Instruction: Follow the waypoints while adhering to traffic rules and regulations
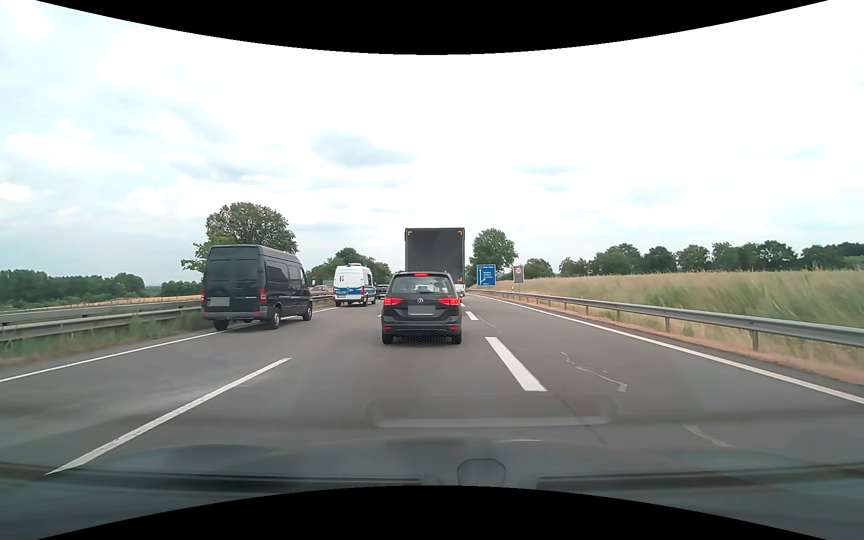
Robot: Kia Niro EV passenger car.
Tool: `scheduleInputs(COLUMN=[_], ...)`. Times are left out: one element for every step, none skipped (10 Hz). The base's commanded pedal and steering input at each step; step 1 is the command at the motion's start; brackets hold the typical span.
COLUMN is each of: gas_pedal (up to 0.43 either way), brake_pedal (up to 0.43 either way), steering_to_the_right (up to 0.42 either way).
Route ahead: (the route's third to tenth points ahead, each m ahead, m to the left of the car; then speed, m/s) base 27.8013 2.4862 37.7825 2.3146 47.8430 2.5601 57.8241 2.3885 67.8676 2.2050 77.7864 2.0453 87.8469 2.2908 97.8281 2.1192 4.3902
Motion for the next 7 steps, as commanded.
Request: scheduleInputs(gas_pedal=[0.000, 0.000, 0.000, 0.000, 0.000, 0.000, 0.000], brake_pedal=[0.128, 0.122, 0.122, 0.122, 0.116, 0.116, 0.116], steering_to_the_right=[-0.006, -0.006, -0.006, -0.006, -0.006, -0.006, -0.006])
